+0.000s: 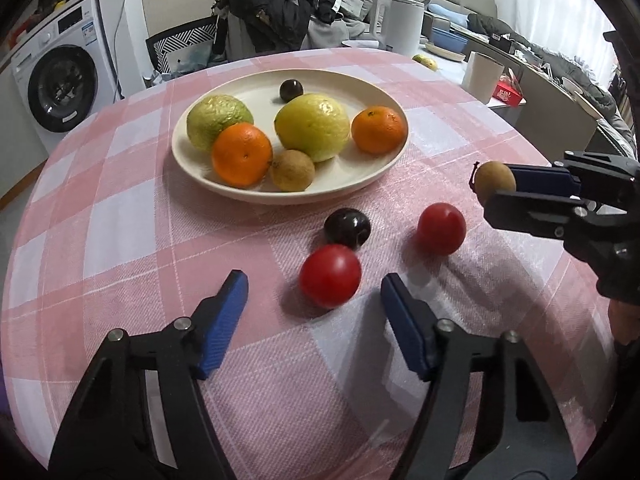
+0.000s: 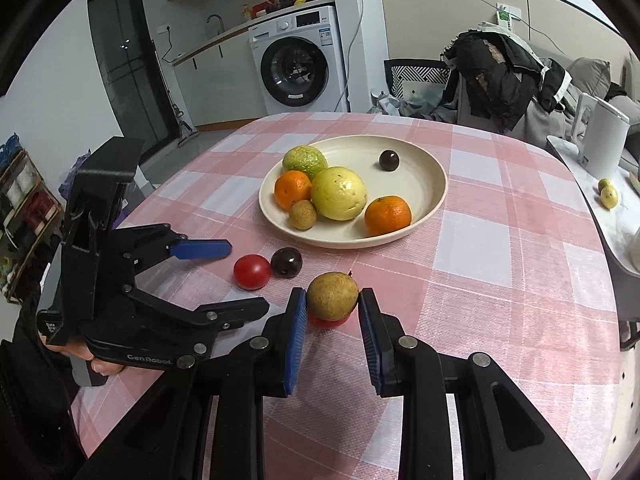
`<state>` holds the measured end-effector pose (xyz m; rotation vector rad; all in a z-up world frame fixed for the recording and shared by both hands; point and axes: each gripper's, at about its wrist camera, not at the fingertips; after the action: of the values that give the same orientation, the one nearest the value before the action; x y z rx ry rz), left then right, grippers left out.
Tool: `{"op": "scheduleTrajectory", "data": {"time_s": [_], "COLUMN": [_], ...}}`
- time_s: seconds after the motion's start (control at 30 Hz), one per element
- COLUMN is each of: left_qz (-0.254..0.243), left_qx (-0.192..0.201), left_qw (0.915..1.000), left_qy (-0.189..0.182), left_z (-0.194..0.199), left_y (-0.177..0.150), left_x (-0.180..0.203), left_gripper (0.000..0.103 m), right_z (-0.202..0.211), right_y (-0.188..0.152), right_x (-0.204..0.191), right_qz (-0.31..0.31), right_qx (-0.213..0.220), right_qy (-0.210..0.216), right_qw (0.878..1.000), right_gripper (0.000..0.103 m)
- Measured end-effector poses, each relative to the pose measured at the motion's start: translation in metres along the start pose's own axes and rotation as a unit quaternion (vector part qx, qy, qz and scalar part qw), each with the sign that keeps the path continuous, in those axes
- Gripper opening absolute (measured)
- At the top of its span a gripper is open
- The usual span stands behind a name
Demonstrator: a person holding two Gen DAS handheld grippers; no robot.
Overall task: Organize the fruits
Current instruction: 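Grasp the red tomato with the left gripper while the right gripper holds the tan fruit, then lift and carry the tomato and tan fruit over the cream plate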
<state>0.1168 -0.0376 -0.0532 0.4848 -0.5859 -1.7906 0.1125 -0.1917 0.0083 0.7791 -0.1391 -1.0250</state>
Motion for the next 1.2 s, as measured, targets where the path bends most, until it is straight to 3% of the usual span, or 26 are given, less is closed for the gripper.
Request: {"op": "scheduleTrajectory", "data": {"time_s": [0.4, 0.57, 1.2], "left_qz": [0.000, -0.001, -0.005], "left_qx": [0.007, 0.011, 0.027], "left_qw": [0.9999, 0.9998, 0.9996], "left_qy": [-0.008, -0.015, -0.005], "left_z": [0.001, 0.003, 0.015], "left_y": [0.004, 0.004, 0.000], "left_x": [0.001, 0.000, -0.003], "left_gripper": [0.046, 0.028, 0.026], "right_z": [0.003, 0.003, 0.004], "right_y": [-0.001, -0.001, -0.001], "right_x": [0.003, 0.002, 0.003], "right_qz": [-0.007, -0.005, -0.009], "right_qx": [0.003, 0.001, 0.005], "right_qy": [0.002, 0.003, 0.001], "right_qw": [1.000, 1.000, 1.000], "right_gripper": [0.028, 0.028, 0.028]}}
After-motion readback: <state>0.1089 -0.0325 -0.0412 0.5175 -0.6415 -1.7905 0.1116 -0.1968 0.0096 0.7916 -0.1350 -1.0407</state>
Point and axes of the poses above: each gripper's, at about its wrist camera, not at the fingertips, and z roughly against the way its jaws point, x to its right, y to its top, and after that the axes turned 7 degrees about -z, right-handed
